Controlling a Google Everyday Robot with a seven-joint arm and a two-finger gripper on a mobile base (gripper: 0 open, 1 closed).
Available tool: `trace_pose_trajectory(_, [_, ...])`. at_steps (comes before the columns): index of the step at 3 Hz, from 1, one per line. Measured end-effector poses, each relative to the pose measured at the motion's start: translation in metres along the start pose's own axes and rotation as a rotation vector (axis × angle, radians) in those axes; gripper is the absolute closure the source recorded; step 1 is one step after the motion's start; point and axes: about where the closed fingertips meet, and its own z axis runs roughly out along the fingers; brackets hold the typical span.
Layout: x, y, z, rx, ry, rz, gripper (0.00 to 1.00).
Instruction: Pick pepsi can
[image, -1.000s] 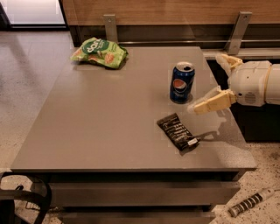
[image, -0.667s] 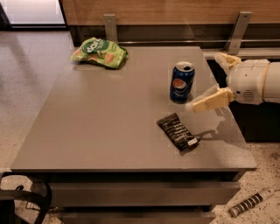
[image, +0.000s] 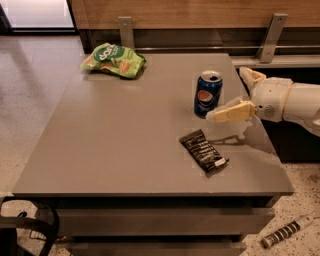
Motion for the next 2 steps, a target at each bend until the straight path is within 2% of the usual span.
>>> trace_pose_trajectory(2, [0.021,-0.010,0.050,-0.049,-0.184,0.090,0.00])
